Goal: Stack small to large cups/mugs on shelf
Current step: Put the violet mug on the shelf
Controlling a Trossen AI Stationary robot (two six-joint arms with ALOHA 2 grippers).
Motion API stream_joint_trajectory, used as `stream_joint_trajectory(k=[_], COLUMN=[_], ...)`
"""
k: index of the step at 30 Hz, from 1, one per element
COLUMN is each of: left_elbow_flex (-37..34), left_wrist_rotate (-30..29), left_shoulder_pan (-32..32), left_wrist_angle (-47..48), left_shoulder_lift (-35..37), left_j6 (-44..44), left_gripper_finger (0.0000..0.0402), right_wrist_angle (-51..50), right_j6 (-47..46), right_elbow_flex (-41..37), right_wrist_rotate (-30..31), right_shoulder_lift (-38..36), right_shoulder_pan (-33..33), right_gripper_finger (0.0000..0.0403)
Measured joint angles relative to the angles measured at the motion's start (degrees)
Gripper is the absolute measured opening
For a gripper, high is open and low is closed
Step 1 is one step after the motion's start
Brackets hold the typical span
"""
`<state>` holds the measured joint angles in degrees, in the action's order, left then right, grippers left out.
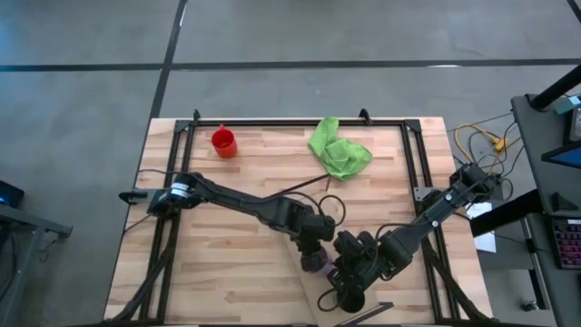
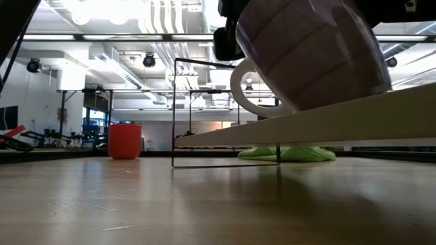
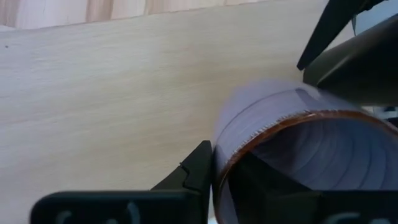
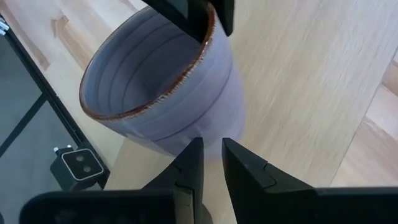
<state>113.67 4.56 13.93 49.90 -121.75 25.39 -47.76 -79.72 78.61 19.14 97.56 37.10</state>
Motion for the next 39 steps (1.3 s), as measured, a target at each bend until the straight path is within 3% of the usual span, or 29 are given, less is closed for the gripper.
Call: stream_joint_trajectory(k=[7,39], left_elbow_flex=[0.0,1.4], left_wrist_rotate=[0.1,1.2], left_shoulder_pan=[0.0,-0.2], left_wrist_angle=[0.0,-3.2], left_shoulder_lift=[0.0,0.1], left_j6=[0.3,3.0], left_gripper_finger=[0.0060,0.0062], right_wrist_angle=[-0.1,-4.5], right_j6=[0.0,0.2], right_elbow_flex=[0.0,0.0], right_wrist_rotate=[0.5,-0.3], right_shoulder_lift=[0.0,-3.8], right_shoulder_pan=[0.0,0.1], right_gripper_finger=[0.0054,0.0054])
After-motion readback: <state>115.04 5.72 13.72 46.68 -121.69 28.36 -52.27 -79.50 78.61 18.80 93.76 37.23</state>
